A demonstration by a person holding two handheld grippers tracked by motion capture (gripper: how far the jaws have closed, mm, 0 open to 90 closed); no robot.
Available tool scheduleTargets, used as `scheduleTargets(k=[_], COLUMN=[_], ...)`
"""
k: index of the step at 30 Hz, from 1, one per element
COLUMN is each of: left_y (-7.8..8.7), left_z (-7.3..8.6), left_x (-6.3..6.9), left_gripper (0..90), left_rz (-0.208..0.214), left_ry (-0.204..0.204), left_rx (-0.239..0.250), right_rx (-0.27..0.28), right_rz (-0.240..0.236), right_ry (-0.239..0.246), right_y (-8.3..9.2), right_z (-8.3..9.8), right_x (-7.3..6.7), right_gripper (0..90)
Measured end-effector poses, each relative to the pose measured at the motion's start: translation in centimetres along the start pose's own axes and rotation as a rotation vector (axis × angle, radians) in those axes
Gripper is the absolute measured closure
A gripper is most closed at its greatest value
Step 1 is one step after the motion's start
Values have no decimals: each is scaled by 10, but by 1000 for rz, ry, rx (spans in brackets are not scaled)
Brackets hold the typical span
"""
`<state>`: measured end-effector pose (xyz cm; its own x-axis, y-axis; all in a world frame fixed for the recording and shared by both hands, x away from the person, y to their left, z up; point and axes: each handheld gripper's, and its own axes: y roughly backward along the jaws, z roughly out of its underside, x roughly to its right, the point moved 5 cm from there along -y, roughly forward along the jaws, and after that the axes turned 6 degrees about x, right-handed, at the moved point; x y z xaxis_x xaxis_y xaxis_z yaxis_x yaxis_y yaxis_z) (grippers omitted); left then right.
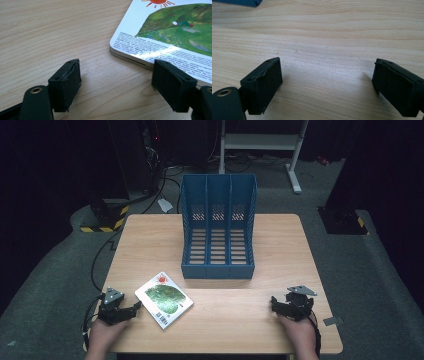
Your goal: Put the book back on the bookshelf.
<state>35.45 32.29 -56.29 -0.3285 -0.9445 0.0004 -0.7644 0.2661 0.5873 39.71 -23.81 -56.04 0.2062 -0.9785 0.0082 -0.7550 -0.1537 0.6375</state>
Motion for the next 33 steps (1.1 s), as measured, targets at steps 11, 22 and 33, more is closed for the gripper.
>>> scheduleTargets(k=[11, 22, 33], left_y=[2, 12, -1], left_z=[-1, -13, -31], left_x=[-4, -4, 11], left_gripper=[240, 260, 255], left_rz=[6, 4, 78], left_ry=[27, 47, 59], left_rx=[0, 72, 135], right_rx=[0, 0, 3], right_rz=[0, 0, -2], right_ry=[0, 1, 5], right_y=[0, 0, 0], right_z=[0, 0, 0], right_x=[0, 0, 0], right_gripper=[88, 89, 90])
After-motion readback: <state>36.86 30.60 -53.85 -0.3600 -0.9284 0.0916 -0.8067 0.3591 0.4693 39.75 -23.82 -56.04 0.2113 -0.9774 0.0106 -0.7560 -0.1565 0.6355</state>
